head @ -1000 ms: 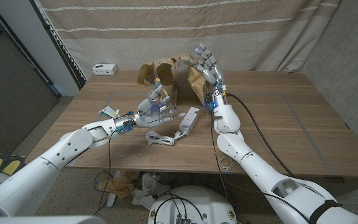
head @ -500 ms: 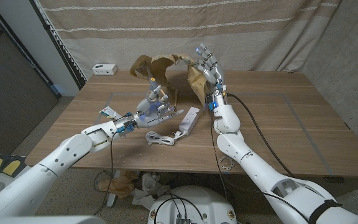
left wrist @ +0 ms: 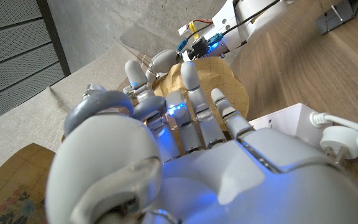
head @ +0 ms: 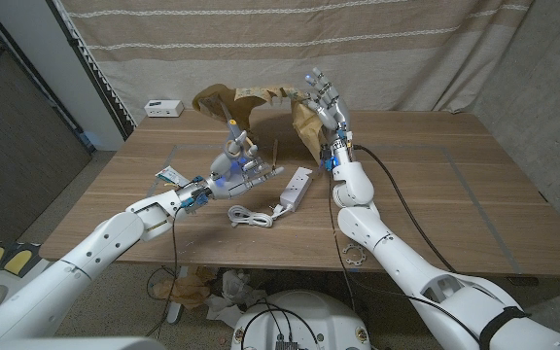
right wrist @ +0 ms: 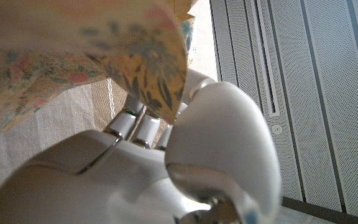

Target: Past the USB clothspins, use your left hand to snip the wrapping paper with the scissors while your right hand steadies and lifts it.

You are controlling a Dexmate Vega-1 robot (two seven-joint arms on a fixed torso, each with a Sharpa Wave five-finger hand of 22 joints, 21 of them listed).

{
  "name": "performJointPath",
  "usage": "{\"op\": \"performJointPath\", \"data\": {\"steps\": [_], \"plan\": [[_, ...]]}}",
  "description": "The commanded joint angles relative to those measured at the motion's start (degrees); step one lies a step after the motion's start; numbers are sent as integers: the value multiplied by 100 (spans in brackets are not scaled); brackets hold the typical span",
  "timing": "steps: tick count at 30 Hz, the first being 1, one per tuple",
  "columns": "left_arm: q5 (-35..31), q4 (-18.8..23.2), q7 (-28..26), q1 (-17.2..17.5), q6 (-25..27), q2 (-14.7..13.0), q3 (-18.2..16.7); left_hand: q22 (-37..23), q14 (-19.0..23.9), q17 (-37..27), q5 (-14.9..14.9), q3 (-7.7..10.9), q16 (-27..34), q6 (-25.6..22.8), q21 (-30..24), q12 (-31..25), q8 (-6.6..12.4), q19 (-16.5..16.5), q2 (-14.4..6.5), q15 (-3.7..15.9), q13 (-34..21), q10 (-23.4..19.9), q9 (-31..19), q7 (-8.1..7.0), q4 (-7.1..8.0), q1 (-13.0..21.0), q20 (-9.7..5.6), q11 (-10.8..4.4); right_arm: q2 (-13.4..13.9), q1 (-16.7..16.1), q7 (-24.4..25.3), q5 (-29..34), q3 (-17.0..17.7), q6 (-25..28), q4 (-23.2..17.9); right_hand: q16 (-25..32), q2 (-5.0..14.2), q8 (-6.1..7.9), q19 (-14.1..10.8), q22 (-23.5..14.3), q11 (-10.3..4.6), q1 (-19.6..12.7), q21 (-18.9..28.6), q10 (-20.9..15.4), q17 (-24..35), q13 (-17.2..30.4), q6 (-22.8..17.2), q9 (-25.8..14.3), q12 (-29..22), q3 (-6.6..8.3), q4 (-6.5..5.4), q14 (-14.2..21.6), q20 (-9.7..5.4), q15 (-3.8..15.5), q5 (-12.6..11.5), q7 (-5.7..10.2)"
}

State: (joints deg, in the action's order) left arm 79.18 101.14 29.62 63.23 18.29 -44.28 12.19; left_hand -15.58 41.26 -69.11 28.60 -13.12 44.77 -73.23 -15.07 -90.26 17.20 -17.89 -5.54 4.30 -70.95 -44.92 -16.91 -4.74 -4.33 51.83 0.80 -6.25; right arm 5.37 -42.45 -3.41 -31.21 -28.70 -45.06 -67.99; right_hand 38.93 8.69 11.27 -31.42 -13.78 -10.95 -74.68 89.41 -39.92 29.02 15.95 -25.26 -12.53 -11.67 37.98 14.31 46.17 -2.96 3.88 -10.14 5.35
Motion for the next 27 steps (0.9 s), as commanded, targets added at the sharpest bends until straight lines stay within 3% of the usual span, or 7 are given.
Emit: {"op": "performJointPath", "data": {"steps": [1, 17, 27], "plan": [[-69, -154, 86, -64, -87, 84, -11, -23, -16, -18, 31, 2, 35, -24, -52, -8, 64, -8, -512, 806, -31, -553, -25, 43, 6, 565, -29, -526, -63, 70, 79, 77, -7, -28, 127, 371, 95, 18, -38, -22, -2, 26, 45, -55, 532, -3, -50, 8, -20, 631, -569, 1757, -895, 917, -13, -31], [-303, -213, 312, -68, -243, -44, -79, -38, -23, -29, 25, -7, 34, -12, -59, -5, 92, 1, -487, 802, -32, -553, -60, 48, 23, 595, -12, -524, 21, 39, 261, 249, -48, 153, -149, 332, 107, 12, -37, -35, 0, 51, 51, -57, 540, -33, -56, 12, -18, 647, -555, 1775, -900, 918, -16, -37], [-587, -291, 462, -26, -509, -38, -11, -51, -23, -35, 20, -13, 34, -17, -64, -4, 120, 12, -480, 801, -32, -551, -90, 57, 39, 623, 3, -523, 31, 61, 164, 241, -95, 107, -92, 313, 107, 7, -38, -42, 16, 63, 55, -57, 546, -48, -54, 13, -17, 654, -547, 1785, -900, 918, -17, -37]]}}
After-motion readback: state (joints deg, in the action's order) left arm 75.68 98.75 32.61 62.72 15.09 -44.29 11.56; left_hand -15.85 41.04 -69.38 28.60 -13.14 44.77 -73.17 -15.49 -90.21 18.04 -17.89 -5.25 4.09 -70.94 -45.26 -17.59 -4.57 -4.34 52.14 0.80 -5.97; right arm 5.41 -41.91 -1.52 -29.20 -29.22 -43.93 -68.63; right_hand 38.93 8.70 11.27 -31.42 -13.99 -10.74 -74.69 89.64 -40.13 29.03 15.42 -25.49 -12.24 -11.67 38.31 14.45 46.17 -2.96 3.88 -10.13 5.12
